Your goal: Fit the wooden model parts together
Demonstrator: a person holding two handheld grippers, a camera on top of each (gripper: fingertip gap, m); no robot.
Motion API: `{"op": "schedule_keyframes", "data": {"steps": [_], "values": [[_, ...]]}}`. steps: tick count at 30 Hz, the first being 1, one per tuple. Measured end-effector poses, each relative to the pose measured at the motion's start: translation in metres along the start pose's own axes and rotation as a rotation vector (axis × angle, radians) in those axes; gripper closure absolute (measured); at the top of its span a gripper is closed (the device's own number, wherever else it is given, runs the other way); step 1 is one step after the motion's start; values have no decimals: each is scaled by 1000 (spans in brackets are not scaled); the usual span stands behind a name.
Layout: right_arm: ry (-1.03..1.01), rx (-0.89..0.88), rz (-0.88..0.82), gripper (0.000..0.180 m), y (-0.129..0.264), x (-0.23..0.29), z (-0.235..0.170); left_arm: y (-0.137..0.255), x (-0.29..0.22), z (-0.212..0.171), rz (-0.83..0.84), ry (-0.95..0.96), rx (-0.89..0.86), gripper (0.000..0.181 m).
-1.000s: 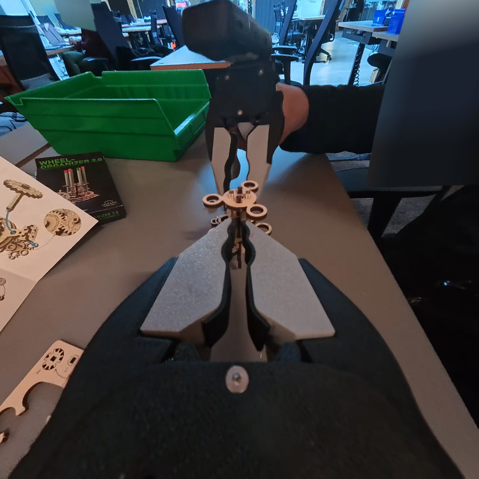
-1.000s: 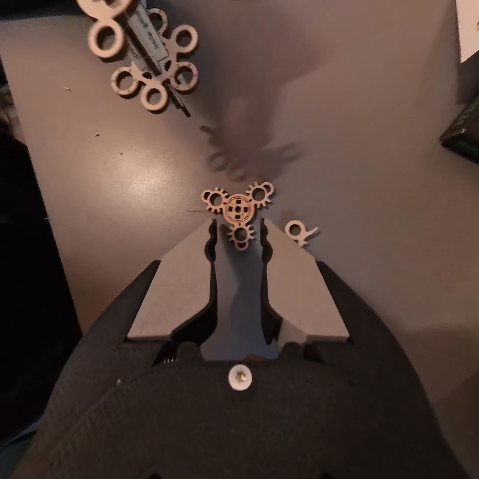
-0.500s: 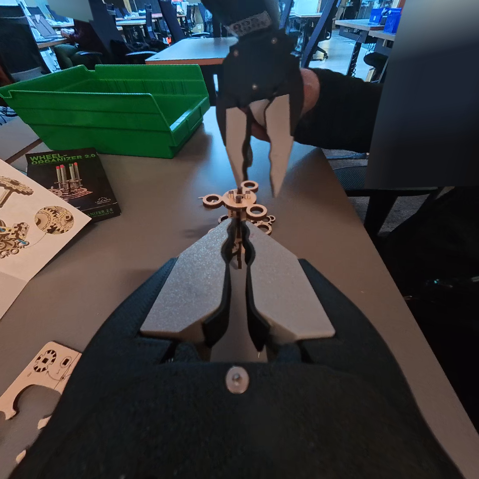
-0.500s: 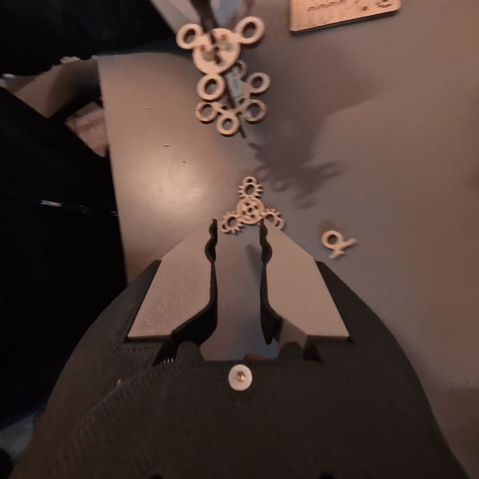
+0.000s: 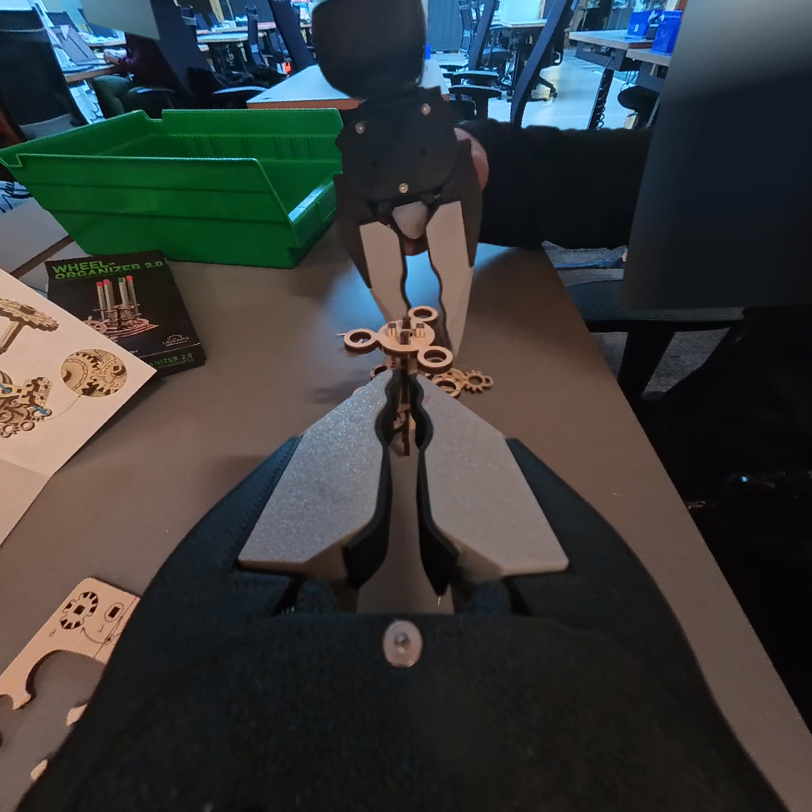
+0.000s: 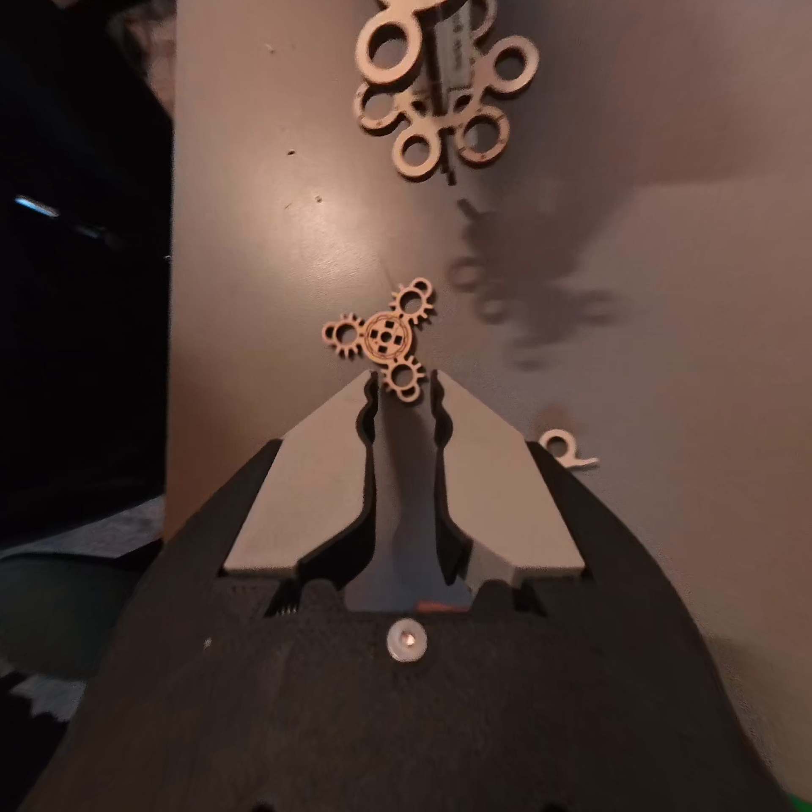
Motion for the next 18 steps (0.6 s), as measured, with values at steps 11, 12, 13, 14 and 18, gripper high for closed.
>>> {"op": "schedule_keyframes", "data": {"steps": [11,12,13,14,18], "values": [[48,-19,-69,156,-7,12,7,-3,-4,0,-14,-14,10,180],[51,-19,-75,156,-8,13,8,-3,-3,0,-14,-11,7,180],[54,-17,-83,156,-8,13,9,-2,-3,0,-14,-8,5,180],[58,-13,-94,157,-9,14,9,-2,-3,0,-14,-7,6,180],[102,4,-168,162,-10,14,9,-4,-4,0,-17,-16,14,180]]}}
Point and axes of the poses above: each gripper's, where its closed fingertips meet, y back along the fingers, z out of its top, x = y × z across the jaws, the point moved 5 cm from there along y, back along the fingers, and after that the axes turned 9 degrees about x, right-handed, at the moved point
